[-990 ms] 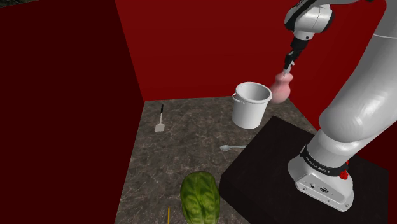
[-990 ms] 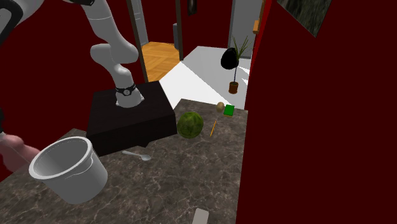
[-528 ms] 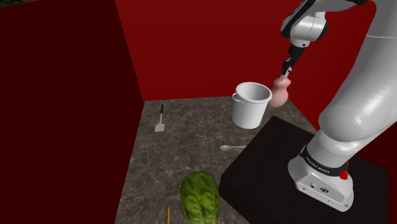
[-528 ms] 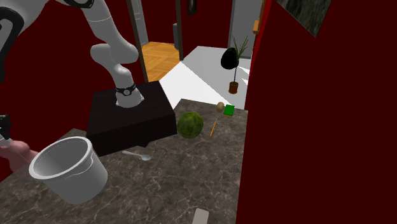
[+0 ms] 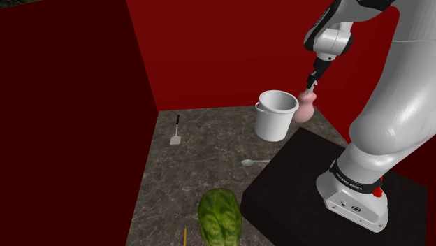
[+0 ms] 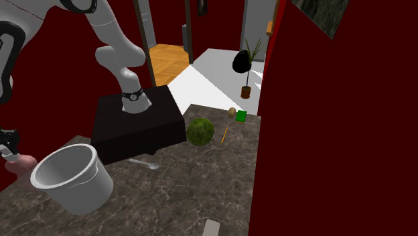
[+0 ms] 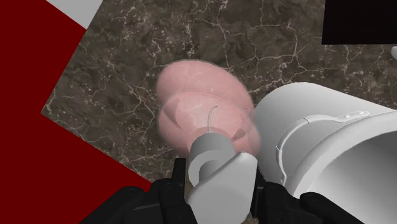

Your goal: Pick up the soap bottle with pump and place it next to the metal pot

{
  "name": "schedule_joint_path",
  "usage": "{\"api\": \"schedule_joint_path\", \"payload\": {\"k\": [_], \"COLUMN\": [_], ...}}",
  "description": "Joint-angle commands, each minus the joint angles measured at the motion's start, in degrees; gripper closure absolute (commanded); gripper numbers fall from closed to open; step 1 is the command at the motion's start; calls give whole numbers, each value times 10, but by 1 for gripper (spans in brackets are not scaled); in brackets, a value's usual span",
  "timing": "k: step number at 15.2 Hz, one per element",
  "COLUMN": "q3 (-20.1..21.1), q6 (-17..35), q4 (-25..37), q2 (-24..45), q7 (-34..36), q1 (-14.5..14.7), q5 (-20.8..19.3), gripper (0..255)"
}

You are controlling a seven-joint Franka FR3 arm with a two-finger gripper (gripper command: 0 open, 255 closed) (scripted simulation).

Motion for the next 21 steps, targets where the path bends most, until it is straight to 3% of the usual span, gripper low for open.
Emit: {"api": "schedule_joint_path", "payload": {"k": [1, 5, 13, 14, 19, 21], "q3": [6, 22, 22, 22, 22, 1], "q6": [12, 34, 34, 34, 34, 8], "q4": [-2, -3, -3, -3, -3, -5], "q2": [11, 37, 37, 37, 37, 3], "q7": [-10, -28, -28, -28, -28, -6], "q1": [-5, -16, -17, -16, -17, -2], "q5": [13, 39, 39, 39, 39, 6], "gripper": [255, 255, 255, 0, 0, 0]}}
